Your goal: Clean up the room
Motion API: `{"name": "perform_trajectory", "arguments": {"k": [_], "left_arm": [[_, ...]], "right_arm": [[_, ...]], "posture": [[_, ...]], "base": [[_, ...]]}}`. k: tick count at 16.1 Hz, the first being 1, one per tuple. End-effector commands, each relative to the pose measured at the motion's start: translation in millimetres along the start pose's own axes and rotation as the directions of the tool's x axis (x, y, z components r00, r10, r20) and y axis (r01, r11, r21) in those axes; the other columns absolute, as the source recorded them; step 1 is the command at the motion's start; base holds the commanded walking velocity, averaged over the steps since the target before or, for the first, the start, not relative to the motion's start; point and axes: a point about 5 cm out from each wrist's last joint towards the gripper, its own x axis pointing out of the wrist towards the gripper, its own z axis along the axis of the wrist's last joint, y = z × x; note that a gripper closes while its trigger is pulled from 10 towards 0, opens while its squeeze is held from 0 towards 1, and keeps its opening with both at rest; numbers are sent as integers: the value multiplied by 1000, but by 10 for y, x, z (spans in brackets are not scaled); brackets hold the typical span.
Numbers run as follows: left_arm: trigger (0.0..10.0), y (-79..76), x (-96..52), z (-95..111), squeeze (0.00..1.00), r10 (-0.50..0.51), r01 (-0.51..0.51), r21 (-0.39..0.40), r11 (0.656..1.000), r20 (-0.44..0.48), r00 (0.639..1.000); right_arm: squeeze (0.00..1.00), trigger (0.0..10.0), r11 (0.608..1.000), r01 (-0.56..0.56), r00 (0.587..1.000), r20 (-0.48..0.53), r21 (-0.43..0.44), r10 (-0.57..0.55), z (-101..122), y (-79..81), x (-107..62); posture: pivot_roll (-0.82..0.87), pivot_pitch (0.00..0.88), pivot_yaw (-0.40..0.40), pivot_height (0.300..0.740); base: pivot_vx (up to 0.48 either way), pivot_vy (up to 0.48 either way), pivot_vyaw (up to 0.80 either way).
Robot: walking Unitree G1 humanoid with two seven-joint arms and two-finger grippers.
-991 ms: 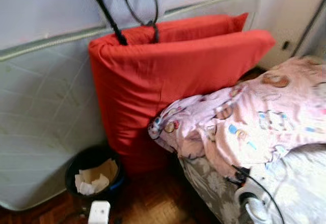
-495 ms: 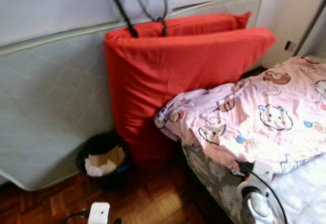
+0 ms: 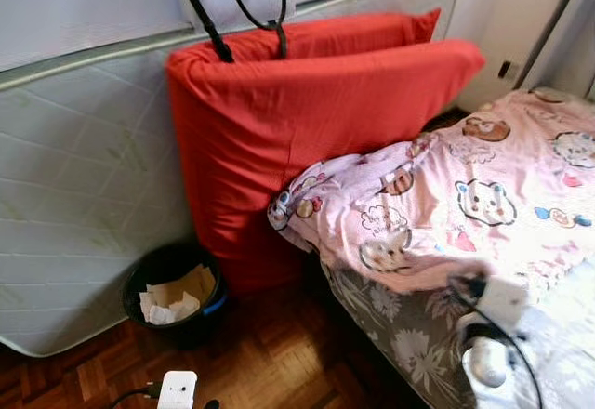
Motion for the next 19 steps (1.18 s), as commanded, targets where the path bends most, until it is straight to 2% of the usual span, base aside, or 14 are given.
{"name": "perform_trajectory", "arguments": {"k": [1, 2, 3, 5, 7, 8, 13, 14, 18, 19], "left_arm": [[10000, 24, -10, -24, 0, -1, 1, 20, 1000, -13, 1000], [10000, 18, -9, -25, 0, -2, 2, 21, 1000, -15, 1000], [10000, 7, -7, -27, 0, -4, 4, 21, 1000, -17, 1000], [10000, 2, -6, -29, 0, -5, 5, 23, 1000, -21, 1000], [10000, 15, -6, -29, 0, -2, 3, 21, 1000, -23, 1000], [10000, 24, -7, -29, 0, -1, 1, 22, 1000, -24, 1000], [10000, 17, 1, -13, 0, -8, 8, 35, 999, -22, 1000], [10000, 2, 4, -8, 0, -11, 12, 35, 999, -20, 1000], [10000, -16, 11, 8, 0, -12, 12, 36, 999, -12, 1000], [10000, -24, 13, 13, 0, -12, 13, 38, 999, -11, 1000]], "right_arm": [[0, 10000, 999, 25, 1000, 9, -21, -25, -14, -45, -25], [0, 10000, 999, 24, 1000, -15, -30, -24, -63, -64, -51], [0, 10000, 1000, 15, 997, -79, -20, -16, -169, -71, -102], [0, 10000, 998, -14, 973, -228, 68, 29, -380, -26, -213], [0, 10000, 996, 0, 934, -355, 95, 34, -581, -2, -371], [0, 10000, 991, 14, 899, -436, 136, 48, -693, 3, -453], [0, 10000, 998, 36, 807, -591, 46, -2, -944, -204, -646], [0, 10000, 998, 32, 763, -647, 59, 14, -1022, -237, -720], [0, 10000, 994, -51, 695, -712, 92, 101, -1129, -207, -855], [0, 10000, 993, -68, 667, -735, 101, 120, -1166, -199, -908]], "posture": [[32, 0, -7, 740], [30, 0, -7, 740], [30, 0, -7, 740], [31, 0, -7, 740], [31, 0, -8, 740], [32, 0, -8, 740], [29, 0, -5, 740], [29, 0, -5, 740], [29, 0, -2, 740], [29, 0, -1, 740]], "base": [[0, 0, 0], [0, 0, 0], [0, 0, 0], [0, 0, 0], [0, 0, 0], [0, 0, 0], [0, 0, 0], [0, 0, 0], [0, 0, 0], [0, 0, 0]]}}
